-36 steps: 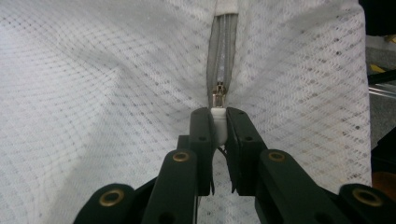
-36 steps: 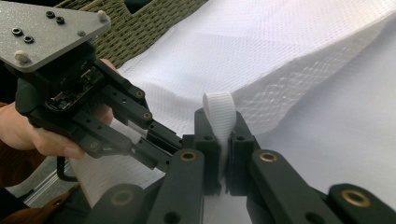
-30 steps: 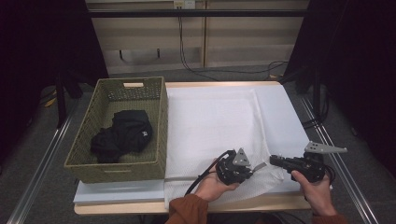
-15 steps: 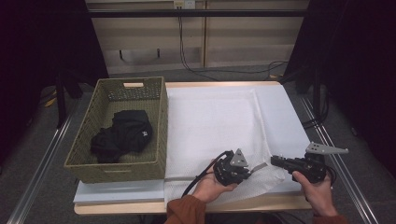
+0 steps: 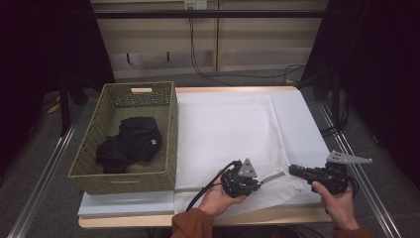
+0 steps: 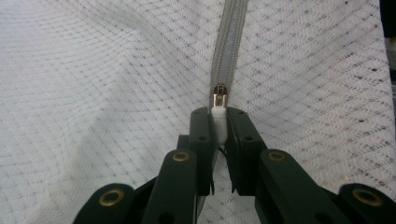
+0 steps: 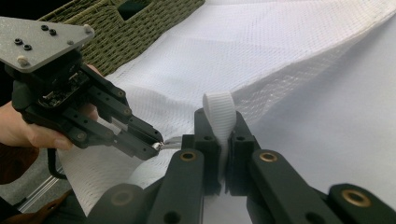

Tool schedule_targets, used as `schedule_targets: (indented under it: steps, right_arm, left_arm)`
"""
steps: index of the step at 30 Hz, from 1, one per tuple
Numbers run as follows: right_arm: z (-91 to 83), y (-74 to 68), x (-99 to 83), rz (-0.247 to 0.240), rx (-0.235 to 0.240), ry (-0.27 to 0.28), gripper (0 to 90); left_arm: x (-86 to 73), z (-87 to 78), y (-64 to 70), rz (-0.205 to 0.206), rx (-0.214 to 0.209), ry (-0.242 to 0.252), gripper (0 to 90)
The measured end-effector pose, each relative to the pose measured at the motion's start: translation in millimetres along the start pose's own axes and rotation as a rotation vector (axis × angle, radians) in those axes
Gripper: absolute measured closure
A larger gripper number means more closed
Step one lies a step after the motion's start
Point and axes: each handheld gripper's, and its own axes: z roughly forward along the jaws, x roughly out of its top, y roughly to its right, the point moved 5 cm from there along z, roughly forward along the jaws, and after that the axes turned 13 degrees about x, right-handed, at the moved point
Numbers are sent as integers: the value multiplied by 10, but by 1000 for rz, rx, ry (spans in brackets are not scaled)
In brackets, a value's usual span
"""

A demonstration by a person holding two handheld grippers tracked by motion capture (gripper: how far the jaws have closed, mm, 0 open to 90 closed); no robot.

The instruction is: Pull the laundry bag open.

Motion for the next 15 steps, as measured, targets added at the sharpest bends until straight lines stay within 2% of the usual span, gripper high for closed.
schedule_targets:
  steps: [3,5,6,7,10,11,12,14,15]
  right_arm:
    - [1,1,-7,-1,-3,-2,861]
    - [2,-7,-6,0,2,0,860]
    - [2,-8,-7,-2,2,0,860]
    - [3,-7,-11,-4,0,-3,860]
    - [3,-7,-18,-2,2,-2,860]
    - [0,-4,-16,-3,1,-2,860]
    - [-2,-3,-14,-1,0,-1,860]
    - [-6,-1,-8,-2,-4,0,860]
    - [-7,-6,-4,-1,1,3,860]
  left_arm:
    - [-22,-26,-27,28,1,-24,816]
    - [-35,-24,-26,12,7,-16,816]
    - [-53,-40,-36,26,17,-44,816]
    - [-67,-32,-52,38,15,-36,816]
    - [-91,-54,-69,21,15,-38,816]
    - [-95,-43,-54,-8,12,-19,816]
    - [-110,-56,-71,13,15,-38,816]
    - [-125,-50,-68,-8,14,-25,816]
    - [-134,-54,-79,-1,16,-28,816]
